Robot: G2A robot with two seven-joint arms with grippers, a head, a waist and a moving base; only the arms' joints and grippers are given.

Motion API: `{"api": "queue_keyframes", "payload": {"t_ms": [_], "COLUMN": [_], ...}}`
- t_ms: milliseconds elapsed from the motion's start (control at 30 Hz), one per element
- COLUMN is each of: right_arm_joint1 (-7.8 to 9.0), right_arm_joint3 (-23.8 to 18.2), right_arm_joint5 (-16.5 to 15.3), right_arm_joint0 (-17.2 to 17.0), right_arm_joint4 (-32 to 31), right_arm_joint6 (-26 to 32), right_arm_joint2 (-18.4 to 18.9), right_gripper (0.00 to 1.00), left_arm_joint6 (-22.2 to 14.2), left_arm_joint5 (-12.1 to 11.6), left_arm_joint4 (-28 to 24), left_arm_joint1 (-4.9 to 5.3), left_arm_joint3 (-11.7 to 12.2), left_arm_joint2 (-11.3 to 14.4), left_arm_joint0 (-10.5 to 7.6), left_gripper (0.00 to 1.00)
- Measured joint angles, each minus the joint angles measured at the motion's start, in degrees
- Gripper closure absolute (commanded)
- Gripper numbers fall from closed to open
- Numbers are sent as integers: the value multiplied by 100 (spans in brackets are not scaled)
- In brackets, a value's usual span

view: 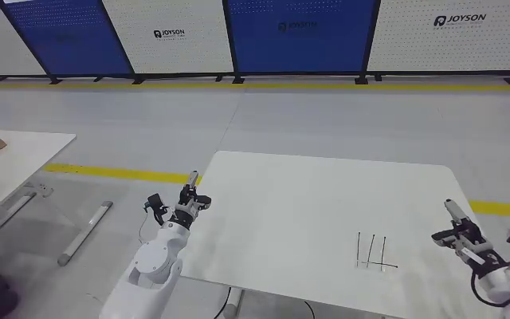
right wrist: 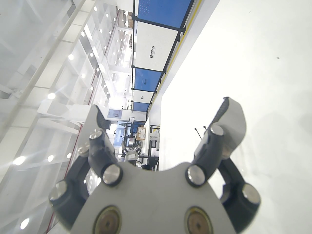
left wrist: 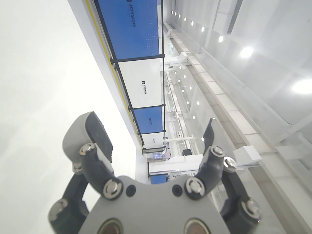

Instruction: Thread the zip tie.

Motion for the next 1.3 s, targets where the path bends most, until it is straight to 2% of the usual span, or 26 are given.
{"api": "queue_keyframes", "payload": {"t_ms": [67,133,333,400,533,667,767,1167,1233,1267,1300], "right_arm_joint1": [5,58,304,376,477,525,552,555,568,589,636], "right_arm_joint3": [-12,-76,-44,30,255,584,802,838,1036,1160,1316], "right_arm_joint5": [-1,52,213,227,139,16,-223,-274,-571,-856,-1286], "right_arm_joint0": [2,84,591,773,1058,1218,1228,1217,1213,1217,1207], "right_arm_joint4": [-14,-210,-1073,-1384,-1965,-2323,-2473,-2486,-2208,-1973,-1663], "right_arm_joint6": [15,334,2545,3141,3927,4202,4368,4394,4681,4895,5102], "right_arm_joint2": [-9,10,307,265,0,-305,-478,-506,-549,-573,-644], "right_gripper": [0,0,0,0,0,0,0,0,0,0,0], "left_arm_joint6": [0,0,0,0,0,0,0,0,0,0,0], "left_arm_joint5": [0,0,0,0,0,0,0,0,0,0,0], "left_arm_joint4": [0,0,0,0,0,0,0,0,0,0,0], "left_arm_joint1": [0,0,0,0,0,0,0,0,0,0,0], "left_arm_joint3": [0,0,0,0,0,0,0,0,0,0,0], "left_arm_joint2": [0,0,0,0,0,0,0,0,0,0,0], "left_arm_joint0": [0,0,0,0,0,0,0,0,0,0,0], "left_gripper": [0,0,0,0,0,0,0,0,0,0,0]}}
